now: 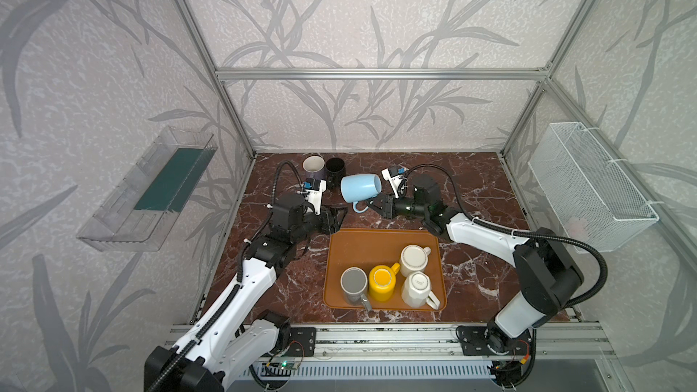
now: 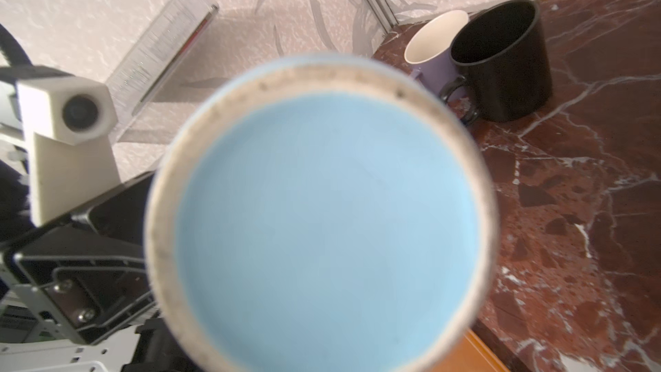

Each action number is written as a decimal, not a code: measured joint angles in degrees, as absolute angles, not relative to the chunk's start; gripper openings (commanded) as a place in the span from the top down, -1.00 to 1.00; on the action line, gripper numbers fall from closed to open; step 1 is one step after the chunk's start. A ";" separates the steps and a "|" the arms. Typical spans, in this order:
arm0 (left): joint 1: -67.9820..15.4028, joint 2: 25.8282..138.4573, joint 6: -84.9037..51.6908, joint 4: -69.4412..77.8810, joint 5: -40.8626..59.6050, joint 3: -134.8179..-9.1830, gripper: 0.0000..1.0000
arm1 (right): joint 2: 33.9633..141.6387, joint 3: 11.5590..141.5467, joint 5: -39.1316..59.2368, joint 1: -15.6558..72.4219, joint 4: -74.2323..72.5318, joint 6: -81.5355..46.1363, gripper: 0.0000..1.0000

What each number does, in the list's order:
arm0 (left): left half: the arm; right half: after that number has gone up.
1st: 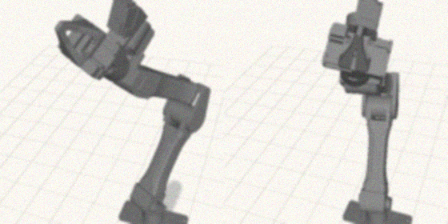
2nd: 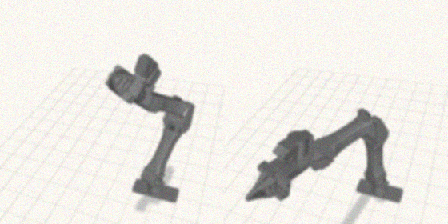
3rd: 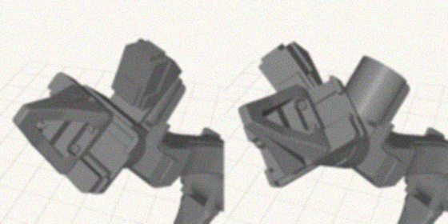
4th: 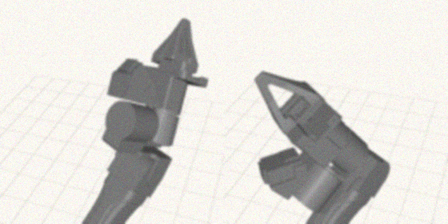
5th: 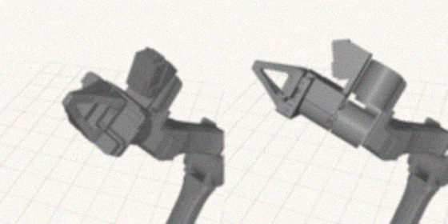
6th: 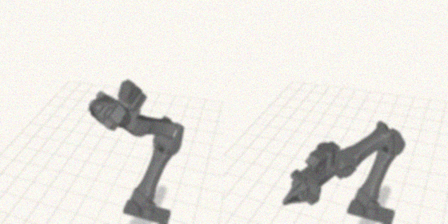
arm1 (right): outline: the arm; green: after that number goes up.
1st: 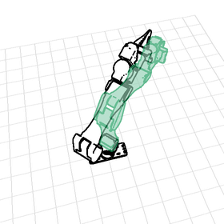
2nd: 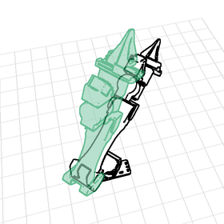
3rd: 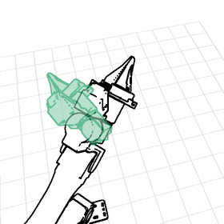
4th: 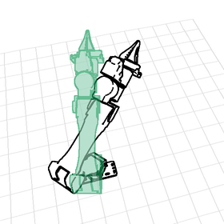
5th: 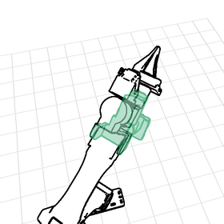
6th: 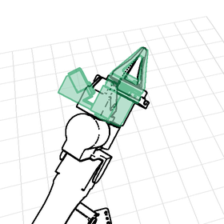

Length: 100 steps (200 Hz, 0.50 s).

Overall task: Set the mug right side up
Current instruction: 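Bring the left gripper to the light blue mug's rim beside the right gripper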

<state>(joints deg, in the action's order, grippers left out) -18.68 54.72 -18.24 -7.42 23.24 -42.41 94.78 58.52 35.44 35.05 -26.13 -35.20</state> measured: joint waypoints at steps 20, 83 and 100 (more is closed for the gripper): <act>-18.33 55.05 -19.59 -5.19 25.06 -41.85 -0.14 | 95.35 58.52 36.77 34.92 -29.39 -37.80 1.00; -12.14 56.25 -29.23 8.95 35.33 -36.84 -0.10 | 95.85 58.52 39.97 34.89 -37.58 -43.13 1.00; -9.93 57.25 -32.67 13.91 38.85 -34.98 -0.10 | 95.88 58.50 40.40 34.89 -39.70 -44.45 1.00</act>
<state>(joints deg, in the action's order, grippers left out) -9.93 57.25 -32.67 13.91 38.85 -34.98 95.88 58.50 40.40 34.89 -39.70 -44.45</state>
